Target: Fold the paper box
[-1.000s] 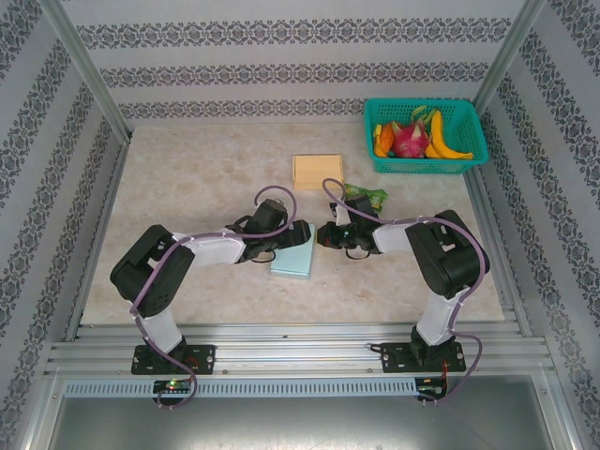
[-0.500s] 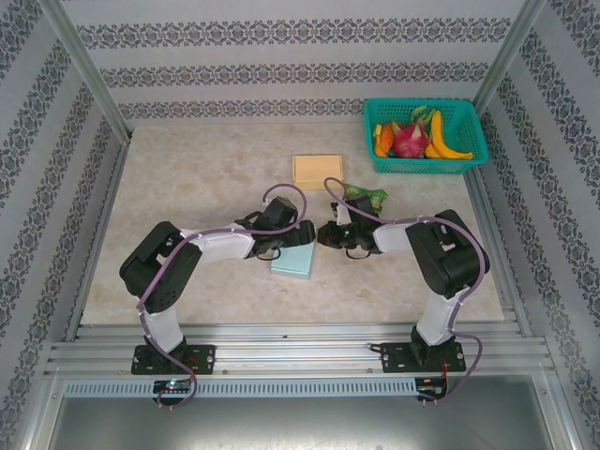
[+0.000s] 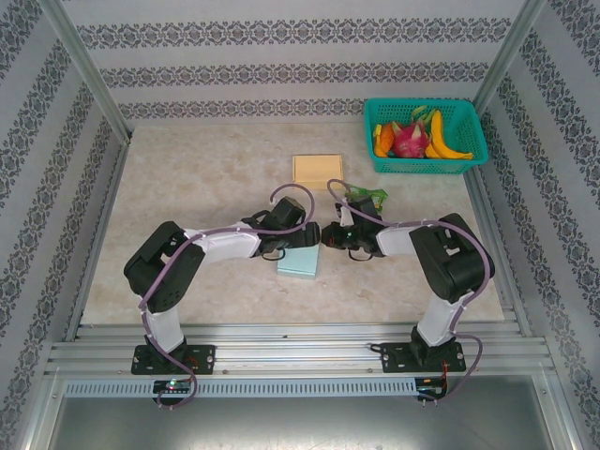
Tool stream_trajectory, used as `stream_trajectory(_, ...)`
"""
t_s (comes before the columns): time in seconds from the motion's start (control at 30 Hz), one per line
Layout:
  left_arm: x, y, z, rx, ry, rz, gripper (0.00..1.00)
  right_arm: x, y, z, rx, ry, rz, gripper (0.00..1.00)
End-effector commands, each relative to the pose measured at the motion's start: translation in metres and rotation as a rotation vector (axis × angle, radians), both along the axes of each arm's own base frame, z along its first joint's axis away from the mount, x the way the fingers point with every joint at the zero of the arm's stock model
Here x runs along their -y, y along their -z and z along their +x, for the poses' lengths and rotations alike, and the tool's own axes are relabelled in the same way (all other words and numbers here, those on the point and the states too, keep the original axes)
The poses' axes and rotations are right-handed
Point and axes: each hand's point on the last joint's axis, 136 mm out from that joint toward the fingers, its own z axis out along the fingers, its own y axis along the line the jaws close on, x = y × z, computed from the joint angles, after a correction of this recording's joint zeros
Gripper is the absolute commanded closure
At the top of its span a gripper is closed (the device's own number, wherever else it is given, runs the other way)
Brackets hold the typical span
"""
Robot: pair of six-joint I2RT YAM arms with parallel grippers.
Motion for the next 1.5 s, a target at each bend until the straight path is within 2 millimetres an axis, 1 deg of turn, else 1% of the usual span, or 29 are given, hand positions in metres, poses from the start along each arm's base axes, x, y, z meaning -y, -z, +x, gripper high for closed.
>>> stream_trajectory(0.0,0.046,-0.053,0.0,0.118,0.104,-0.131,0.04,-0.011,-0.024,-0.002,0.082,-0.037,0.035,1.0)
stream_trajectory(0.17,0.027,-0.069,0.001,0.174,0.062,-0.083,0.03,0.007,-0.031,-0.002,0.13,0.029,-0.017,1.0)
stream_trajectory(0.3,0.014,-0.075,0.002,0.2,0.03,-0.051,0.03,0.015,-0.04,-0.004,0.161,0.063,-0.028,1.0)
stream_trajectory(0.4,0.003,-0.075,0.004,0.212,-0.003,-0.026,0.02,0.021,-0.043,-0.006,0.18,0.092,-0.044,1.0)
stream_trajectory(0.53,-0.007,-0.071,0.007,0.208,-0.032,-0.016,0.02,0.029,-0.042,-0.012,0.187,0.112,-0.069,1.0)
stream_trajectory(0.73,-0.019,-0.07,0.002,0.213,-0.061,-0.01,0.02,0.042,-0.042,-0.018,0.205,0.14,-0.107,1.0)
stream_trajectory(0.83,-0.024,-0.075,-0.004,0.221,-0.069,-0.025,0.02,0.048,-0.047,-0.02,0.227,0.156,-0.131,1.0)
stream_trajectory(0.97,-0.036,-0.08,-0.014,0.233,-0.083,-0.038,0.02,0.054,-0.055,-0.023,0.259,0.185,-0.151,0.95)
stream_trajectory(1.03,-0.043,-0.084,-0.02,0.24,-0.091,-0.043,0.02,0.056,-0.059,-0.024,0.274,0.193,-0.158,0.93)
stream_trajectory(1.2,-0.06,-0.088,-0.035,0.251,-0.115,-0.057,0.02,0.056,-0.067,-0.028,0.302,0.197,-0.169,0.92)
stream_trajectory(1.23,-0.064,-0.088,-0.039,0.253,-0.121,-0.064,0.02,0.055,-0.069,-0.028,0.31,0.198,-0.17,0.9)
stream_trajectory(1.33,-0.076,-0.084,-0.051,0.248,-0.138,-0.073,0.03,0.053,-0.073,-0.03,0.318,0.193,-0.177,0.87)
stream_trajectory(1.47,-0.092,-0.072,-0.065,0.23,-0.165,-0.067,0.03,0.051,-0.078,-0.029,0.328,0.196,-0.19,0.8)
